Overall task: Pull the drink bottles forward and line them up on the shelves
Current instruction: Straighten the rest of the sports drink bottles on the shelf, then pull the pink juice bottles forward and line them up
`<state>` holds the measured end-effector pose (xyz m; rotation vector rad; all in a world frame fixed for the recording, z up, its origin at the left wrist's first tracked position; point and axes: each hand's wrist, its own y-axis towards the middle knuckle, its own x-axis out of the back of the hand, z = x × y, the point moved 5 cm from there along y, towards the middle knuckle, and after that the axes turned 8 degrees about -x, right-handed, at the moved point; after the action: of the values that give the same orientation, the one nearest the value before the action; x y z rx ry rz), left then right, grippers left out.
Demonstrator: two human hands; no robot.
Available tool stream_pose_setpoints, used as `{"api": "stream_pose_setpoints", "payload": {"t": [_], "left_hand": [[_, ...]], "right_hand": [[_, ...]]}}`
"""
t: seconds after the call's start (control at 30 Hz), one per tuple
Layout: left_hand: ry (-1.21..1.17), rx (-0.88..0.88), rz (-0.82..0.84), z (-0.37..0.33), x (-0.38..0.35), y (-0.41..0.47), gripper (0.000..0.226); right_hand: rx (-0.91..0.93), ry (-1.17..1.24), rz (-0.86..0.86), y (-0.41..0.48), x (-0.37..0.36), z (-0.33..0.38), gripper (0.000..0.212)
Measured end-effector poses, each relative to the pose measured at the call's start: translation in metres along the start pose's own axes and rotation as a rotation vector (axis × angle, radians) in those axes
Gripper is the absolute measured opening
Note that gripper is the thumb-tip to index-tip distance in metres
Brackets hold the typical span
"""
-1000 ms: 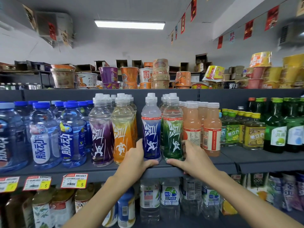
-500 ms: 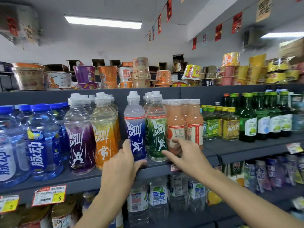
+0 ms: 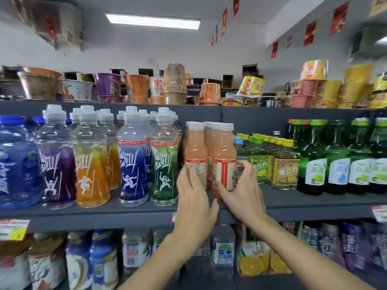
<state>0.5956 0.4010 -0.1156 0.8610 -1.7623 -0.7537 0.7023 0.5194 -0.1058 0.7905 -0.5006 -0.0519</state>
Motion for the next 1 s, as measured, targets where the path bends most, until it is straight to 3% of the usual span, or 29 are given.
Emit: {"api": "stream_pose_setpoints", "payload": {"t": [0.3, 0.43, 0.63, 0.83, 1.0], "left_hand": [[-0.048, 0.252, -0.076, 0.004, -0.016, 0.017, 0.094], [-0.033, 0.248, -0.063, 0.000, -0.013, 0.017, 0.085], [-0.075, 0.202, -0.036, -0.007, -0.010, 0.010, 0.081], [-0.142, 0.368, 0.064, 0.007, -0.014, 0.022, 0.072], [-0.107, 0.320, 0.020, 0.005, -0.017, 0.021, 0.072]], "right_hand": [[-0.065, 0.062, 0.116, 0.008, -0.008, -0.011, 0.077], [-0.096, 0.072, 0.141, 0.009, -0.006, -0.008, 0.073], [-0.141, 0.049, 0.181, 0.017, 0.002, -0.023, 0.085], [-0.129, 0.152, 0.380, 0.016, 0.001, -0.026, 0.067], [-0.146, 0.124, 0.268, 0.015, 0.005, -0.027, 0.082]]}}
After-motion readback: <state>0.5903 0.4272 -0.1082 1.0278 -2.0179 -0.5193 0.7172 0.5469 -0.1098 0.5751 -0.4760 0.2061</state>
